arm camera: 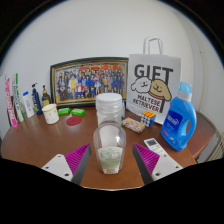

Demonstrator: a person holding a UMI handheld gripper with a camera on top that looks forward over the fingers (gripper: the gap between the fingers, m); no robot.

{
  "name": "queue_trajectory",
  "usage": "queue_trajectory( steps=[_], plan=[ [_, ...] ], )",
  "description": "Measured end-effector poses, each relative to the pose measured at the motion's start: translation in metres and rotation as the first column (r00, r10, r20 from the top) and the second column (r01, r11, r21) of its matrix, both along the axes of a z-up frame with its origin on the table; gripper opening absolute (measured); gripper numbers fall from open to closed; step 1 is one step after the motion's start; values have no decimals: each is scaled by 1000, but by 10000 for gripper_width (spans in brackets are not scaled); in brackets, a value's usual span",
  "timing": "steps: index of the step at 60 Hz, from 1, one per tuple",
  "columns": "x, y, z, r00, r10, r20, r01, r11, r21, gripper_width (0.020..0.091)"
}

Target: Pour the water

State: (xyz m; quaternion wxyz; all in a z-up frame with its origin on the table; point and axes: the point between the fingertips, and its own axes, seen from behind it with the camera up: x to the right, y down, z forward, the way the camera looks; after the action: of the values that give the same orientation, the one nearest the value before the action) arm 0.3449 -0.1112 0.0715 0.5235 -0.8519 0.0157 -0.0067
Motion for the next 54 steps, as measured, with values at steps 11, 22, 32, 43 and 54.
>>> queue_trajectory(
  steps=[11,22,32,43,54],
  plan=[
    [-8,29,-21,998,62,-23,-62,998,2,671],
    [-9,33,-22,998,62,-25,-61,998,28,492],
    [-5,34,-19,999,42,28,-42,999,-1,454],
    [-7,55,22,991,17,135,-19,1000,10,453],
    [-34,104,83,926,23,378,-34,999,23,451]
  ],
)
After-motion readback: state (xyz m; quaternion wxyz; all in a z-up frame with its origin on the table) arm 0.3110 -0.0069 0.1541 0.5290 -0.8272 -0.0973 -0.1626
